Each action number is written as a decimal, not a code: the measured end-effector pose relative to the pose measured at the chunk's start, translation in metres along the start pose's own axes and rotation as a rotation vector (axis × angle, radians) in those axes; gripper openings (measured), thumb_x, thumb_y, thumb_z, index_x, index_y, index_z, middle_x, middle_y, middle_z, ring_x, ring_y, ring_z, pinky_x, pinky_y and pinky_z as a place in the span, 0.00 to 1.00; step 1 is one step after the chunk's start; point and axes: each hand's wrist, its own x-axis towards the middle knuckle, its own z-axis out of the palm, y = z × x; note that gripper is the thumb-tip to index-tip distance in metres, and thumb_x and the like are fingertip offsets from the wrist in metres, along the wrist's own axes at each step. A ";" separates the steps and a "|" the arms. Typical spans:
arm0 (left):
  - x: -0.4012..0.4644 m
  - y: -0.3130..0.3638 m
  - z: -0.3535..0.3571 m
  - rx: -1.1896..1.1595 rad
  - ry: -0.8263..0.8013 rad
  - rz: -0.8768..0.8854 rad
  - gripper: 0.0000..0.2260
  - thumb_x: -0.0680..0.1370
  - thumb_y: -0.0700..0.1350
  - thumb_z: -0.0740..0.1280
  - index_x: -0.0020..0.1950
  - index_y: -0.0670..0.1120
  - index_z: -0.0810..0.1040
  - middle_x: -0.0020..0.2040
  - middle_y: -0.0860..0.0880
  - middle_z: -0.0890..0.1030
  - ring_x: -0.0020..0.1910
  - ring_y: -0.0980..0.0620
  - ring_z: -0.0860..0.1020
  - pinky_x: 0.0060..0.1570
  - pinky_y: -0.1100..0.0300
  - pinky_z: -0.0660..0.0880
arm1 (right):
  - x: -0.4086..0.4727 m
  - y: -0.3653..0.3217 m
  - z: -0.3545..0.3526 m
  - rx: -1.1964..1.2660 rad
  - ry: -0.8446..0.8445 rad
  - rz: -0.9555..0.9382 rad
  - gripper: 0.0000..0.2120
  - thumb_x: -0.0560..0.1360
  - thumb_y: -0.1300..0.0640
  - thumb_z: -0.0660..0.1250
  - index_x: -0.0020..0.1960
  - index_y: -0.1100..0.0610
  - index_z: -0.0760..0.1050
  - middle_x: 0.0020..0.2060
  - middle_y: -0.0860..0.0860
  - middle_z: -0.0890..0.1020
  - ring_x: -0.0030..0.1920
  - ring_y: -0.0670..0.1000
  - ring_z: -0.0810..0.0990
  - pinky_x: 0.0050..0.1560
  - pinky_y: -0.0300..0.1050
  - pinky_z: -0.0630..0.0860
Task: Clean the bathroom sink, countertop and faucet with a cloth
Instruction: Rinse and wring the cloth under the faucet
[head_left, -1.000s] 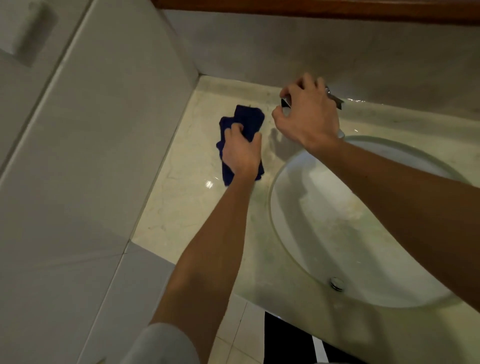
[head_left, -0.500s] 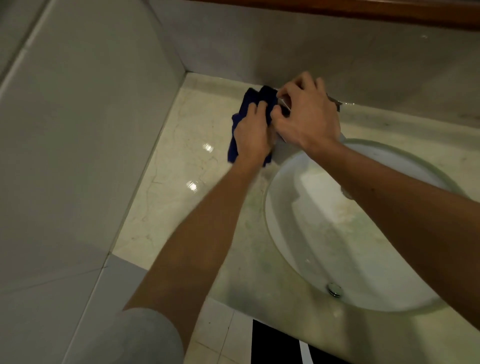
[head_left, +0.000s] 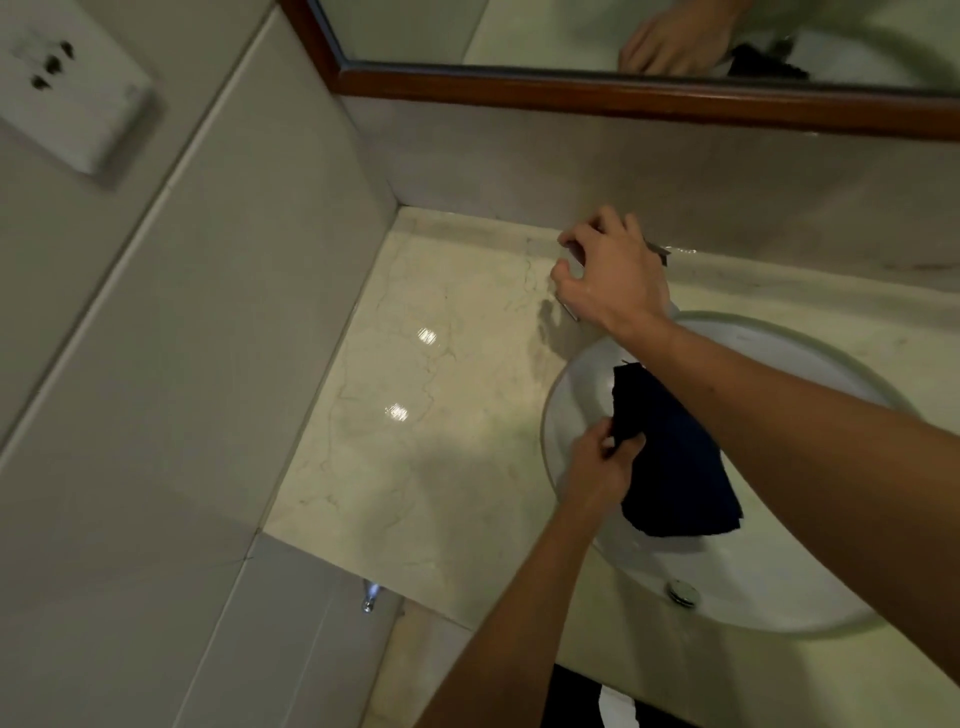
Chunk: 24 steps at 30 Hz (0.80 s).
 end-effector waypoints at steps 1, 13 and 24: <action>-0.003 -0.002 0.001 -0.066 -0.040 -0.031 0.12 0.82 0.46 0.66 0.65 0.48 0.79 0.58 0.49 0.83 0.59 0.48 0.82 0.62 0.49 0.79 | 0.000 -0.001 -0.001 0.007 -0.005 0.005 0.19 0.76 0.47 0.62 0.63 0.53 0.79 0.59 0.51 0.75 0.62 0.55 0.71 0.50 0.50 0.76; 0.015 0.026 0.007 -0.204 0.005 -0.015 0.24 0.67 0.48 0.83 0.61 0.50 0.81 0.53 0.51 0.86 0.52 0.52 0.85 0.47 0.59 0.83 | -0.001 0.041 -0.047 0.263 0.096 0.025 0.16 0.83 0.59 0.61 0.70 0.55 0.75 0.68 0.53 0.74 0.69 0.51 0.72 0.73 0.48 0.66; 0.072 0.033 0.009 0.258 0.161 0.492 0.14 0.72 0.30 0.74 0.53 0.43 0.81 0.45 0.50 0.82 0.43 0.61 0.78 0.46 0.61 0.77 | -0.011 0.097 -0.033 0.324 0.067 -0.022 0.10 0.78 0.56 0.72 0.59 0.53 0.84 0.50 0.45 0.85 0.40 0.35 0.79 0.42 0.21 0.69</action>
